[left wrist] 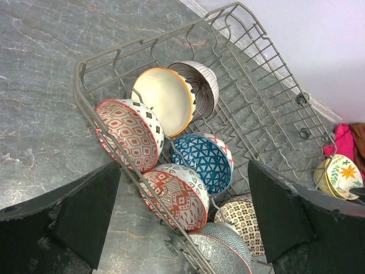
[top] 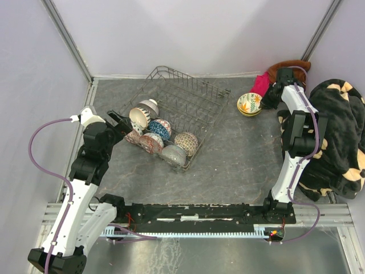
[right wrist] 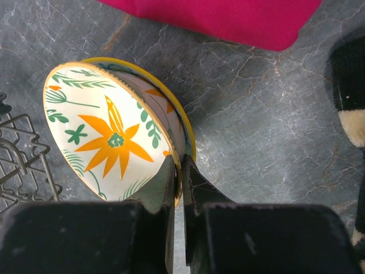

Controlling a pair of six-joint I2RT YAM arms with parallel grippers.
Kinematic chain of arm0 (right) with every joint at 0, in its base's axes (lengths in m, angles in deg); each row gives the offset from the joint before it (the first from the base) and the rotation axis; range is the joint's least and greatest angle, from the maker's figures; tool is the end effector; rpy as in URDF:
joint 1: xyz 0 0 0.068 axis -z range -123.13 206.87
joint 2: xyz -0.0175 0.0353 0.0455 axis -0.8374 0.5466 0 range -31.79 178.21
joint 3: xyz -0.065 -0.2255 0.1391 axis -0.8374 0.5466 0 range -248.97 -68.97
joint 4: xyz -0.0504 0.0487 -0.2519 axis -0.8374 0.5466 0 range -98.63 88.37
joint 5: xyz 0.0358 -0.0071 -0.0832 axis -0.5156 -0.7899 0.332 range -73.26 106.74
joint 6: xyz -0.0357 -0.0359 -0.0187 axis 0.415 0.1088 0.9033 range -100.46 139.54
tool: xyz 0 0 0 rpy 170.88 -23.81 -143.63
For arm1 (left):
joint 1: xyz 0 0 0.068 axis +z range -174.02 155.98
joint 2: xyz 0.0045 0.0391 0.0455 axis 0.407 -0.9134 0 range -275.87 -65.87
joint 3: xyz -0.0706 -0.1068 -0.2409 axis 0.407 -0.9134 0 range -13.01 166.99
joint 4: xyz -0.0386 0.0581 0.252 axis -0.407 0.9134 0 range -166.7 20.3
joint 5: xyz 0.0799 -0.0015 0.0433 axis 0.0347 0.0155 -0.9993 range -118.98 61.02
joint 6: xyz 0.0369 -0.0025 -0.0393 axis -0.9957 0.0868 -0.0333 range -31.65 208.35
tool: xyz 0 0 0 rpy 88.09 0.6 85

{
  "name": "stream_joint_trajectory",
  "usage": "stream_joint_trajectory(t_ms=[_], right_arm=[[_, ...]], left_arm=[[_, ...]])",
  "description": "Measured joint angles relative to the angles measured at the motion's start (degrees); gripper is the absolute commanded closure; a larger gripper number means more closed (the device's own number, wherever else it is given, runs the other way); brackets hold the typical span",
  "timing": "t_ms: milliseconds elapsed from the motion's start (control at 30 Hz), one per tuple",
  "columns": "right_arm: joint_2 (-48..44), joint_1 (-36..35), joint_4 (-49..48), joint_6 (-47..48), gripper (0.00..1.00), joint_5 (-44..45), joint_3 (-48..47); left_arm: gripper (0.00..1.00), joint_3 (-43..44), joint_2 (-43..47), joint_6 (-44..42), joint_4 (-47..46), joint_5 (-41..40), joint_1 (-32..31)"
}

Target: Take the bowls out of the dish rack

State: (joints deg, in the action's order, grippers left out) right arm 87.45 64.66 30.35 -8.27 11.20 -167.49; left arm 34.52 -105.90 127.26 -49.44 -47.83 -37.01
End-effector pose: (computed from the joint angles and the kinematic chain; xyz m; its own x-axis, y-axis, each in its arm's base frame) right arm 0.4508 -0.0581 0.2188 -0.7161 0.5667 -0.4074 0.4758 0.8234 0.3091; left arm 0.1530 -0.0236 0.3384 -0.2039 -0.5631 -0.8009 -0.2719 0.8184 -0.5062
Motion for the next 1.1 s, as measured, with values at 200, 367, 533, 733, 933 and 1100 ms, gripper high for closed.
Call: stream_joint_trajectory(t_ms=[200,367,533,733,933,1100], right_arm=[[0.00,0.26,-0.87,-0.59,0.68,-0.17,0.83],[-0.07,0.39,-1.90,-0.66,0.65,-0.26,1.95],[-1.07,0.52,-2.23,-0.87,0.59,-0.22,4.35],[-8.31,0.59,-2.05,-0.90,0.45,0.81,8.26],[-17.03,0.35,-2.19,0.35,0.42,0.94,8.33],[-21.55,-4.24,-2.86,4.83,0.41,2.19,8.48]], left_arm=[[0.01,0.00,0.00,0.00,0.02,0.00,0.00],[0.01,0.00,0.00,0.00,0.02,0.00,0.00],[0.01,0.00,0.02,0.00,0.02,0.00,0.00],[0.01,0.00,0.07,0.00,0.04,-0.04,0.00],[0.01,0.00,0.04,-0.02,0.02,-0.11,0.00],[0.01,0.00,-0.13,0.00,-0.02,-0.13,0.00]])
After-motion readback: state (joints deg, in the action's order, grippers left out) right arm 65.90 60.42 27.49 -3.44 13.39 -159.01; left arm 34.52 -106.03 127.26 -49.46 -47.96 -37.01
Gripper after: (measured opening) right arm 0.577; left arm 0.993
